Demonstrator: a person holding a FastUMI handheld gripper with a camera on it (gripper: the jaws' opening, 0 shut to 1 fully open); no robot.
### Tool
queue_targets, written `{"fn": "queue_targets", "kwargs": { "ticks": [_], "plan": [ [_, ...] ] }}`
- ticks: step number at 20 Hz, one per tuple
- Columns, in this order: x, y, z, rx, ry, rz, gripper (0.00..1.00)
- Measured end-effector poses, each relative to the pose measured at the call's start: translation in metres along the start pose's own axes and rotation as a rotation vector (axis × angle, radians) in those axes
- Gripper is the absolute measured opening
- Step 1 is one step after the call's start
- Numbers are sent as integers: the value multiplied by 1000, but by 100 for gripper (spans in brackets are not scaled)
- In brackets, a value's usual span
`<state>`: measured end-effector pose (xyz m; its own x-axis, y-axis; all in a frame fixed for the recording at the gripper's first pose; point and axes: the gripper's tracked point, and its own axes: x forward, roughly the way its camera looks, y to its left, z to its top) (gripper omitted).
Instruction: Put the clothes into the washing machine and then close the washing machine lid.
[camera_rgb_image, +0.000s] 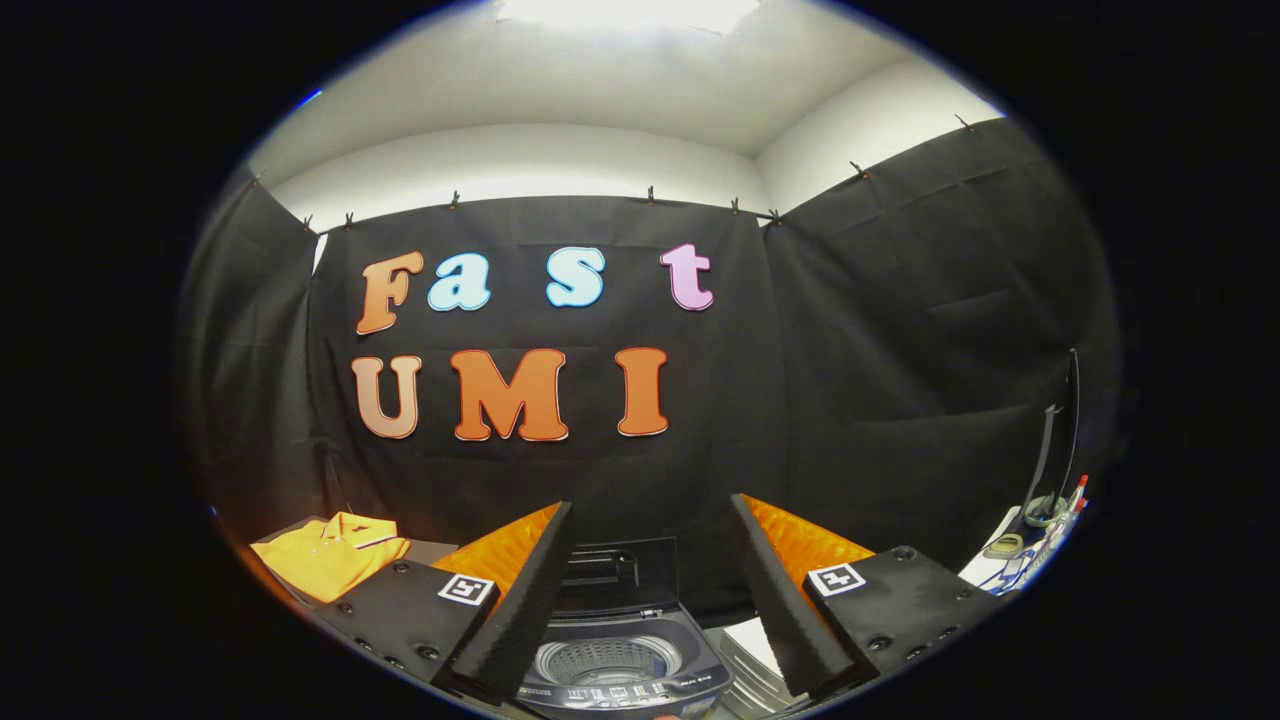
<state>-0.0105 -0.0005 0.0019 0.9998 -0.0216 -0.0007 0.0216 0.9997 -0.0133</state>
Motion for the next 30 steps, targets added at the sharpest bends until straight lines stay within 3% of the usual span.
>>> {"fn": "queue_targets", "kwargs": {
  "ticks": [21, 30],
  "plan": [
    [4, 11, 0, 11, -2, -5, 98],
    [23, 85, 0, 5, 6, 82, 98]
  ]
}}
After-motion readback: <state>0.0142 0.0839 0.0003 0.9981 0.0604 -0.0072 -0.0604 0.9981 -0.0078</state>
